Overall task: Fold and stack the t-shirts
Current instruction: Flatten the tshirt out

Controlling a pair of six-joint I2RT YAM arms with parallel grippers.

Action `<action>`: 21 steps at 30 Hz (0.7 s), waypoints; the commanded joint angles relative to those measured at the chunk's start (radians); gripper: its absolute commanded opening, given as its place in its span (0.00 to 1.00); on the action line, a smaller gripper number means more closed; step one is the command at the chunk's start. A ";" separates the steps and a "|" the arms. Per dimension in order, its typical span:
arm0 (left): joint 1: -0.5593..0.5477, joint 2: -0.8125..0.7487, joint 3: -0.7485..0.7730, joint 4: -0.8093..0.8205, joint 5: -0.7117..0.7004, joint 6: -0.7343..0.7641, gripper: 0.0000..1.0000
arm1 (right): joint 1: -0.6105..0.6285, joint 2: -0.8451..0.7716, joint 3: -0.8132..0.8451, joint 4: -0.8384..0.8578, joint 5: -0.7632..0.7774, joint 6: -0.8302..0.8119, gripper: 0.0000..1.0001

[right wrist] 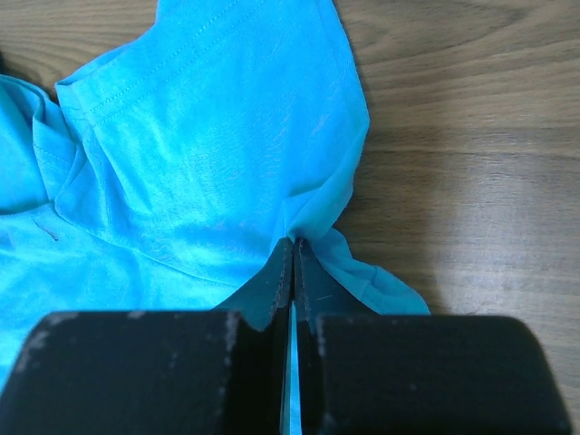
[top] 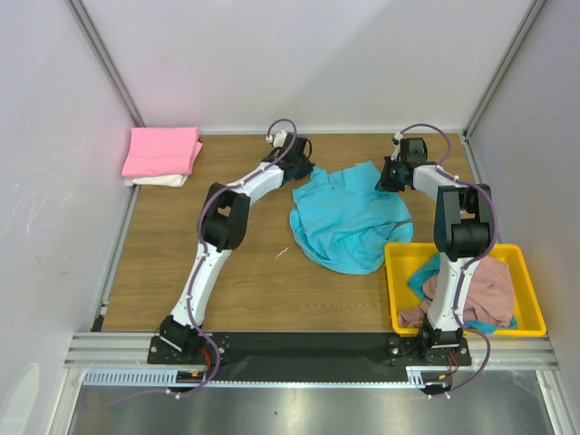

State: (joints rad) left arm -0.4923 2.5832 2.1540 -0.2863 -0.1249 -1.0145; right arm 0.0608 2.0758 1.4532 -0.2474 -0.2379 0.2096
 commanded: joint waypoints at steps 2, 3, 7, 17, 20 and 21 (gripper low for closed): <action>0.047 -0.130 -0.136 0.039 -0.085 0.106 0.00 | -0.015 -0.059 0.003 0.046 0.000 0.016 0.00; 0.057 -0.180 -0.155 0.038 -0.105 0.125 0.00 | -0.021 -0.062 -0.001 0.049 0.003 0.020 0.00; 0.075 -0.299 -0.256 0.024 -0.197 0.192 0.00 | -0.035 -0.080 -0.004 0.075 0.011 0.039 0.00; 0.101 -0.532 -0.518 -0.076 -0.384 0.180 0.00 | -0.041 -0.161 -0.059 0.129 0.057 0.054 0.00; 0.116 -0.626 -0.630 -0.077 -0.412 0.166 0.00 | -0.042 -0.184 -0.073 0.131 0.066 0.056 0.00; 0.124 -0.677 -0.655 -0.080 -0.424 0.165 0.00 | -0.041 -0.192 -0.086 0.132 0.069 0.057 0.00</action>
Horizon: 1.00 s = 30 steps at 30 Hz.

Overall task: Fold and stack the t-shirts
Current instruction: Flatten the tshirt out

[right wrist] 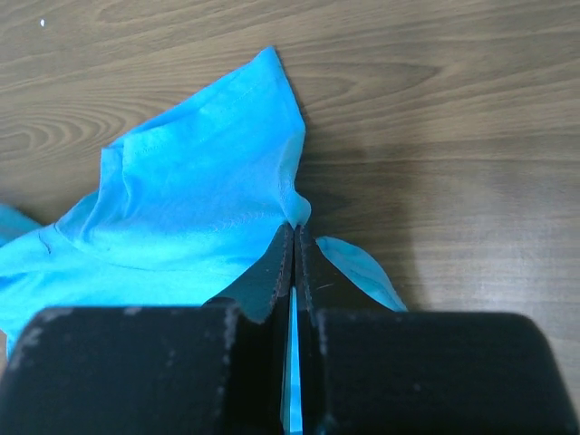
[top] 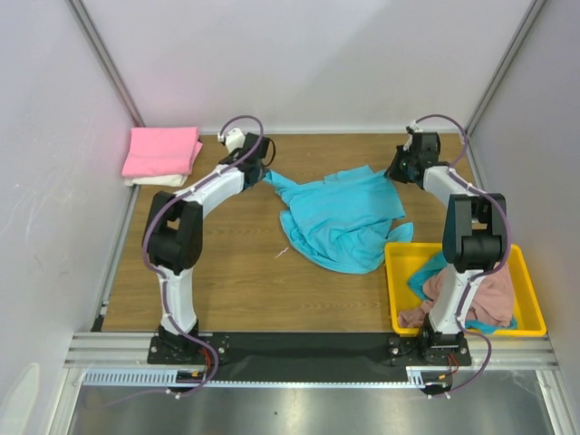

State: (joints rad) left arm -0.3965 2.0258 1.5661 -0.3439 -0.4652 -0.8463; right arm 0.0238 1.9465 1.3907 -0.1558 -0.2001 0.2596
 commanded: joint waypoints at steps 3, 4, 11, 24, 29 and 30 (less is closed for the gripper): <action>0.048 -0.196 -0.162 -0.027 -0.122 -0.005 0.00 | -0.004 -0.101 -0.047 0.055 0.042 0.012 0.00; 0.056 -0.240 -0.197 -0.030 -0.133 -0.005 0.00 | -0.004 -0.115 -0.053 0.062 0.050 0.012 0.00; 0.134 -0.448 -0.314 -0.032 -0.176 0.065 0.00 | -0.007 -0.260 -0.071 0.076 0.060 -0.002 0.00; 0.166 -0.787 -0.339 -0.021 -0.142 0.521 0.00 | -0.009 -0.581 -0.059 0.058 0.065 -0.025 0.00; 0.166 -0.910 -0.295 0.002 -0.127 0.656 0.01 | -0.007 -0.714 -0.032 0.041 0.042 -0.037 0.00; 0.166 -0.929 -0.282 0.000 -0.121 0.671 0.00 | -0.007 -0.728 -0.019 0.035 0.038 -0.039 0.00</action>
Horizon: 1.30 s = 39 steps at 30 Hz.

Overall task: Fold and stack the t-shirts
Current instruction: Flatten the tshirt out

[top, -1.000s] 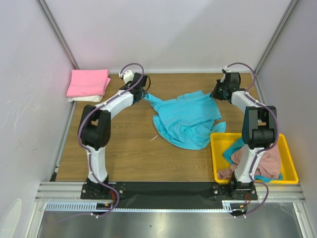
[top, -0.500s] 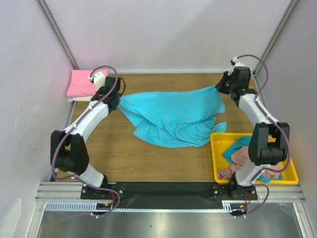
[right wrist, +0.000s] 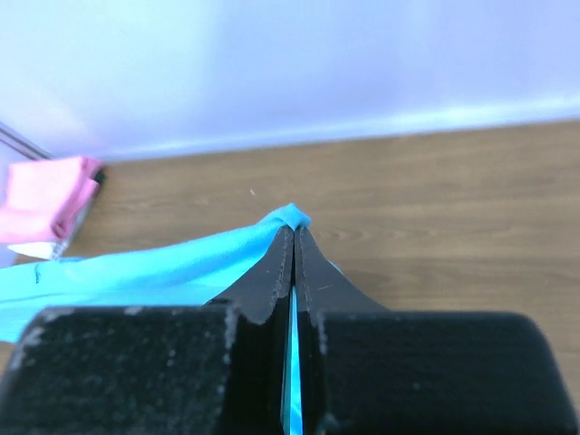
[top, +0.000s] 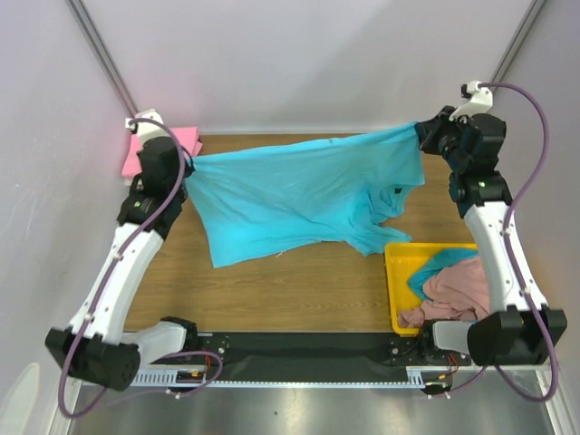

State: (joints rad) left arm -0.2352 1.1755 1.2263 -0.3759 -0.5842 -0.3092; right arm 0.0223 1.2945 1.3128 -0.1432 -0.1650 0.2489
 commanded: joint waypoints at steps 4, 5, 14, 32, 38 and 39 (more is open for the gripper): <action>0.005 -0.158 0.117 0.000 0.055 0.130 0.00 | -0.001 -0.155 0.126 -0.010 -0.016 -0.046 0.00; 0.005 -0.171 0.124 -0.017 0.067 0.124 0.00 | 0.001 -0.182 0.137 -0.018 -0.019 -0.056 0.00; 0.005 -0.338 0.229 -0.122 0.070 0.147 0.00 | 0.067 -0.322 0.304 -0.180 -0.060 -0.102 0.00; 0.005 -0.465 0.633 -0.530 -0.081 0.159 0.00 | -0.065 -0.451 0.682 -0.576 -0.214 -0.068 0.00; 0.005 -0.470 0.553 -0.511 -0.216 0.257 0.00 | -0.081 -0.462 0.602 -0.665 -0.096 -0.103 0.00; 0.005 -0.476 0.498 -0.491 -0.209 0.263 0.00 | -0.081 -0.462 0.574 -0.668 -0.099 -0.103 0.00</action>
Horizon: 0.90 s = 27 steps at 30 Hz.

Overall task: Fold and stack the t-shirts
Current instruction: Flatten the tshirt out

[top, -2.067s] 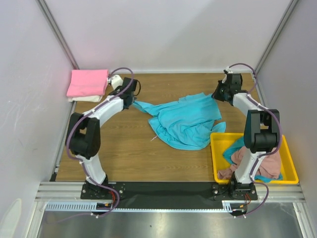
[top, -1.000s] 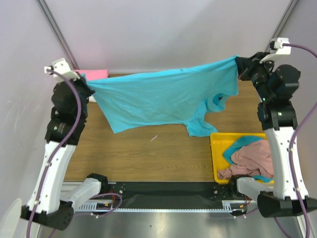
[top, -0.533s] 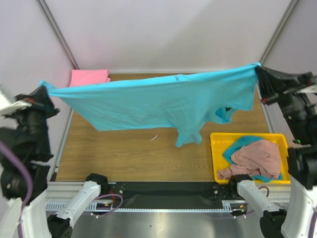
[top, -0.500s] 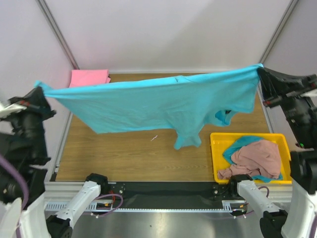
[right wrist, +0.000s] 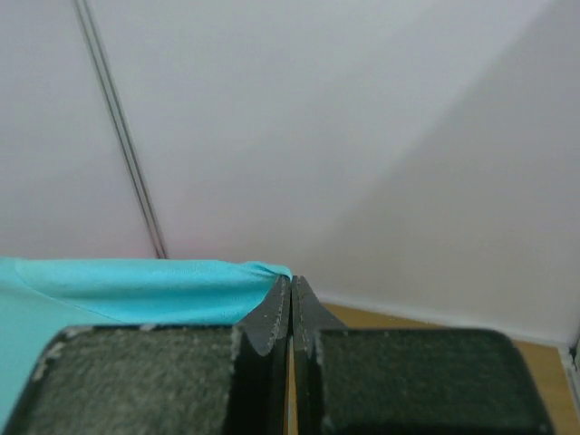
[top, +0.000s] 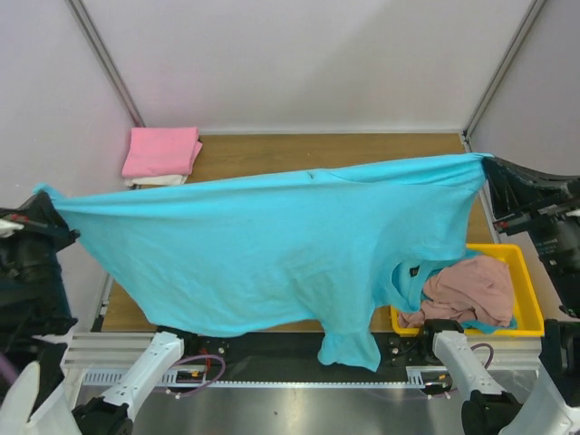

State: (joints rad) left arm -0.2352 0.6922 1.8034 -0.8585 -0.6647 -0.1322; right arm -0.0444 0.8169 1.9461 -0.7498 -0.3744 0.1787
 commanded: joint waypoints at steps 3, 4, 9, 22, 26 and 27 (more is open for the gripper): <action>0.005 0.001 -0.210 0.077 -0.084 0.080 0.00 | -0.014 0.008 -0.195 -0.014 0.082 -0.009 0.00; 0.005 0.003 -0.246 0.120 -0.075 0.072 0.00 | -0.014 -0.004 -0.234 0.033 0.072 0.002 0.00; 0.005 0.046 -0.494 0.248 -0.076 0.037 0.00 | -0.014 -0.012 -0.551 0.173 0.025 0.059 0.00; 0.007 0.530 -0.768 0.785 -0.127 0.031 0.00 | 0.073 0.332 -0.880 0.636 0.058 0.064 0.00; 0.013 0.783 -0.655 0.852 -0.177 0.034 0.00 | 0.084 0.563 -0.831 0.740 0.084 0.045 0.00; 0.019 0.820 -0.627 0.854 -0.176 0.036 0.00 | 0.083 0.606 -0.810 0.777 0.089 0.041 0.00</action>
State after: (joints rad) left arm -0.2329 1.4139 1.0668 -0.1440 -0.7788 -0.1112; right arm 0.0391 1.3155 1.0679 -0.1608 -0.3309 0.2523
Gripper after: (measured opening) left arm 0.010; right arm 0.010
